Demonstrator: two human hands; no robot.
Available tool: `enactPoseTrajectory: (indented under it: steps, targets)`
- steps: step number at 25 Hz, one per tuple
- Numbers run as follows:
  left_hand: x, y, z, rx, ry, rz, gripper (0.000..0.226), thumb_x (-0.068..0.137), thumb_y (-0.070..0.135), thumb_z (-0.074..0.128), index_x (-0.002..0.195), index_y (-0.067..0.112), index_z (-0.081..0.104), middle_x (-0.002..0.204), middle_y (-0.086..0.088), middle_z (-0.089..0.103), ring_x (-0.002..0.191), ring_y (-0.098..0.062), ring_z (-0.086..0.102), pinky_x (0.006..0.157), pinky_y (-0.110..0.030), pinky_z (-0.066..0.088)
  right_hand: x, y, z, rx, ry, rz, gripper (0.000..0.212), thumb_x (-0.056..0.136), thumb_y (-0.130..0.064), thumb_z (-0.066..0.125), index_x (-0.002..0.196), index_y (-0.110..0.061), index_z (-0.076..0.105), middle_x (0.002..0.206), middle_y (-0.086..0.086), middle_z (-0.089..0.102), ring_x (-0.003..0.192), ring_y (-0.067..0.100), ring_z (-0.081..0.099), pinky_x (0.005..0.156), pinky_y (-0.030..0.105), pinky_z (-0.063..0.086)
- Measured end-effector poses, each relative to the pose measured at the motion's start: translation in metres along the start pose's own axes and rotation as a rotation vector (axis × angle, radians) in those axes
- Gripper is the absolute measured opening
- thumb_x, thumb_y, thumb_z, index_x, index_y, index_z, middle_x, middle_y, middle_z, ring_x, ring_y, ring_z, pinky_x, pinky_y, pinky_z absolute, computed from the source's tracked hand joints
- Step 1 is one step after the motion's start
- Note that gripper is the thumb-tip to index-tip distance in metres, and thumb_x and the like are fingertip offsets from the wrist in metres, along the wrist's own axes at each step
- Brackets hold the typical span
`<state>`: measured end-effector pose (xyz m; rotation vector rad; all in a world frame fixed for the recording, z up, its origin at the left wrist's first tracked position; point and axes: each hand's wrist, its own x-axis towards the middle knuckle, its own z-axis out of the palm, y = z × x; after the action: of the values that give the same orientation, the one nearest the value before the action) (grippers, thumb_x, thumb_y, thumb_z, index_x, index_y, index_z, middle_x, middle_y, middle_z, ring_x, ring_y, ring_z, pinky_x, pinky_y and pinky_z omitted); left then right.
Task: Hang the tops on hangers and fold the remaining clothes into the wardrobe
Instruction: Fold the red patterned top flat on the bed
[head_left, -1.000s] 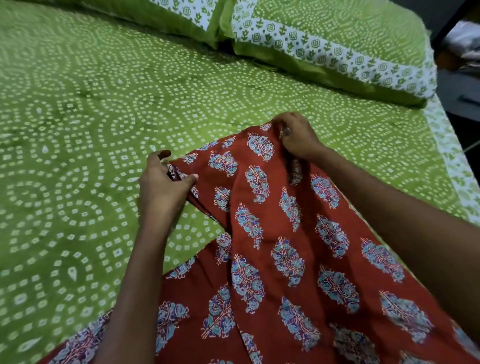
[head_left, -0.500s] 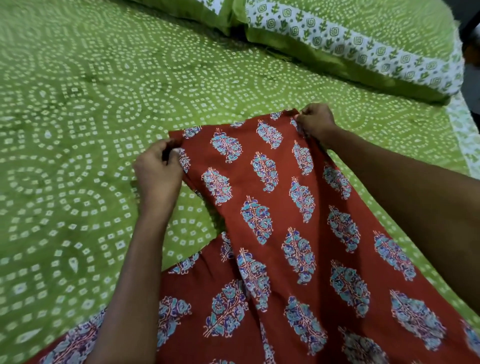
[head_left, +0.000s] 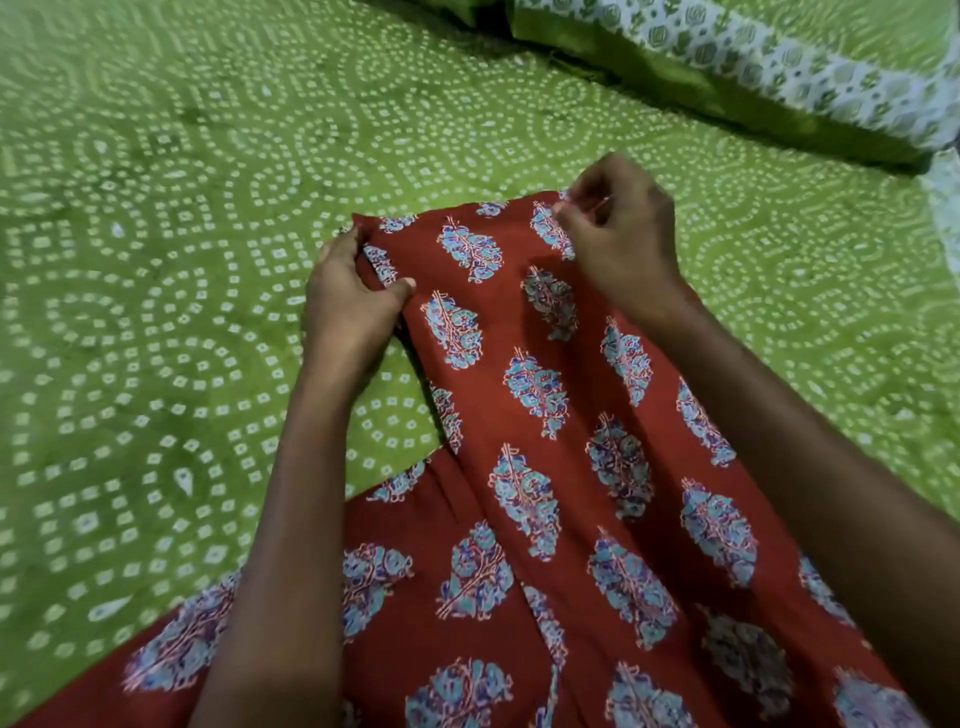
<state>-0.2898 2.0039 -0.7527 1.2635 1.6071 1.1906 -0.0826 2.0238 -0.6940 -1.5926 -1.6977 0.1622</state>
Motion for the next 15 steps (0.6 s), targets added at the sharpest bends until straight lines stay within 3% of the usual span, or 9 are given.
enactPoseTrajectory:
  steps: [3,6,10,15]
  targets:
    - [0.003,-0.001,-0.003,0.114,-0.046,0.029,0.072,0.071,0.02,0.076,0.135,0.012,0.045,0.132,-0.011,0.053,0.121,-0.027,0.052,0.102,-0.045,0.043,-0.108,-0.054,-0.004,0.201,-0.219,-0.075,0.014,0.08,-0.023,0.064,0.078,-0.01,0.061,0.075,0.0,0.057,0.067,0.012,0.051,0.063,0.024,0.04]
    - [0.005,-0.008,-0.003,0.278,0.02,0.127,0.078,0.068,0.027,0.071,0.139,0.015,0.041,0.141,-0.007,0.045,0.127,-0.023,0.047,0.106,-0.04,0.039,-0.19,-0.059,-0.005,-0.001,-0.397,-0.125,0.025,0.086,-0.031,0.054,0.102,-0.012,0.058,0.091,0.001,0.052,0.078,0.016,0.053,0.068,0.026,0.043]
    - [0.005,-0.008,0.001,0.394,0.123,0.205,0.062,0.078,0.021,0.063,0.136,0.01,0.044,0.138,-0.008,0.047,0.124,-0.024,0.048,0.104,-0.032,0.038,-0.238,-0.042,-0.032,-0.23,-0.291,-0.008,0.024,0.08,-0.024,0.048,0.1,-0.012,0.053,0.087,0.001,0.051,0.074,0.018,0.055,0.064,0.028,0.049]
    - [-0.01,-0.009,0.013,0.531,0.241,0.201,0.056,0.085,0.027,0.049,0.136,0.007,0.043,0.14,-0.01,0.045,0.125,-0.027,0.046,0.1,-0.032,0.032,-0.263,-0.043,-0.053,-0.542,-0.252,0.107,0.043,0.046,-0.004,0.075,0.085,-0.01,0.057,0.078,0.005,0.059,0.065,0.023,0.062,0.052,0.024,0.05]
